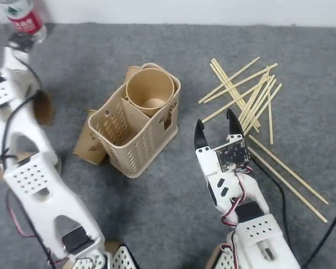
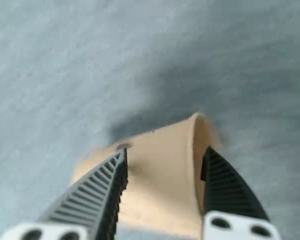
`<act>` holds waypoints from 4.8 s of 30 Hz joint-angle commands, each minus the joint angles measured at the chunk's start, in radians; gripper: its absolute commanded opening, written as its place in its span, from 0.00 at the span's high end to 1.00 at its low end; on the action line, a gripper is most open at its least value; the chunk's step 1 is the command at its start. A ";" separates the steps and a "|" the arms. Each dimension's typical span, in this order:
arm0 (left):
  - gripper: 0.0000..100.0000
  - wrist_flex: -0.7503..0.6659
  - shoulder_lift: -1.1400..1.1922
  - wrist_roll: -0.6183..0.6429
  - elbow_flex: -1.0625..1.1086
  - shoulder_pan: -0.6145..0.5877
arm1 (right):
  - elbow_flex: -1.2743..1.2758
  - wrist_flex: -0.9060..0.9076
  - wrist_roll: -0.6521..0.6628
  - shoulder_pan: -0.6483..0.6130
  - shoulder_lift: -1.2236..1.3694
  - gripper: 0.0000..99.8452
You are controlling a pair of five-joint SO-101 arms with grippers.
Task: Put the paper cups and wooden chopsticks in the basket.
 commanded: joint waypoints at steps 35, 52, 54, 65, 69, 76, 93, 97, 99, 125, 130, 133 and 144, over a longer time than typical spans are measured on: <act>0.86 -0.008 -0.012 -0.203 -0.059 -0.242 | 0.017 0.002 0.014 0.012 -0.013 0.73; 0.92 -0.005 -0.023 -0.074 -0.217 -0.235 | 0.017 0.002 0.014 0.012 -0.013 0.73; 0.92 0.005 -0.015 -0.031 -0.292 -0.232 | 0.017 0.002 0.014 0.012 -0.013 0.73; 0.87 0.265 -0.014 -0.035 -0.372 -0.127 | 0.017 0.002 0.014 0.013 -0.013 0.73; 0.77 0.273 -0.012 -0.060 -0.375 -0.124 | 0.017 0.002 0.014 0.013 -0.013 0.73; 0.77 0.253 0.014 -0.101 -0.354 -0.126 | 0.017 0.002 0.014 0.013 -0.013 0.73; 0.77 0.057 0.209 -0.112 -0.392 -0.207 | 0.018 0.004 0.014 0.010 -0.013 0.73; 0.79 0.110 0.267 -0.176 -0.395 -0.198 | 0.018 0.004 0.014 0.010 -0.013 0.73; 0.86 0.135 0.275 -0.193 -0.395 -0.184 | 0.018 0.004 0.014 0.010 -0.013 0.73; 0.99 0.500 0.106 -0.106 -0.418 0.072 | 0.015 0.001 0.014 0.016 -0.013 0.73; 0.99 0.500 0.089 -0.055 -0.415 0.126 | 0.015 -0.001 0.014 0.016 -0.013 0.73; 0.99 0.502 0.074 -0.025 -0.409 0.144 | 0.015 -0.001 0.014 0.016 -0.013 0.73; 0.99 0.502 -0.253 -0.032 -0.036 0.199 | 0.015 -0.002 0.014 0.016 -0.013 0.73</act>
